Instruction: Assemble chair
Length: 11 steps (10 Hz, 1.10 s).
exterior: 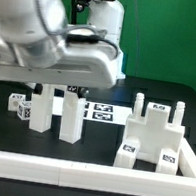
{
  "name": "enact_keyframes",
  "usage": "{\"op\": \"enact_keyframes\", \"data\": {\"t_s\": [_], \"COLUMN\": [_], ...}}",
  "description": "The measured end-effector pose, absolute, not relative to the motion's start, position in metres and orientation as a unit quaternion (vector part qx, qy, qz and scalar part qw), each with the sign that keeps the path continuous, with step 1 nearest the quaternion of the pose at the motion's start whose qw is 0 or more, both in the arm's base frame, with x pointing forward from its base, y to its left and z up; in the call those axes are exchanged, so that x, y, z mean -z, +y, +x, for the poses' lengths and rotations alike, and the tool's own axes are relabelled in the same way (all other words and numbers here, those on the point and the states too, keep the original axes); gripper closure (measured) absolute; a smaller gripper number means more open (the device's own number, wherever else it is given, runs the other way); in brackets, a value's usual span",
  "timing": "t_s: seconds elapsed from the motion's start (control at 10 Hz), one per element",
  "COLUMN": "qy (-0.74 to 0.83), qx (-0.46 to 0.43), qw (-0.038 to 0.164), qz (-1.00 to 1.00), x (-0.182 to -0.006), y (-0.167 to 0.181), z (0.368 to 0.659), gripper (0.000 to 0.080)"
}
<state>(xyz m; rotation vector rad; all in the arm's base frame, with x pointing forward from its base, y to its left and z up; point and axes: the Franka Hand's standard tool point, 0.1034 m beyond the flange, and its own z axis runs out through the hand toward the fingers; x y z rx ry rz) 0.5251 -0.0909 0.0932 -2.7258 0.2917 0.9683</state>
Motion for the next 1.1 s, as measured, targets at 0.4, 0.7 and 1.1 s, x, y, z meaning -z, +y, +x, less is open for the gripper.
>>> {"op": "enact_keyframes", "data": {"t_s": [0.4, 0.7, 1.1], "qy": [0.215, 0.254, 0.339], "qx": [-0.379, -0.361, -0.453], "qw": [0.242, 0.293, 0.285], "qz": [-0.867, -0.848, -0.774], "x": [-0.086, -0.079, -0.081], "y": [-0.156, -0.165, -0.181], "z": [0.510, 0.504, 0.489], "gripper": [0.0151, 0.0151, 0.0151]}}
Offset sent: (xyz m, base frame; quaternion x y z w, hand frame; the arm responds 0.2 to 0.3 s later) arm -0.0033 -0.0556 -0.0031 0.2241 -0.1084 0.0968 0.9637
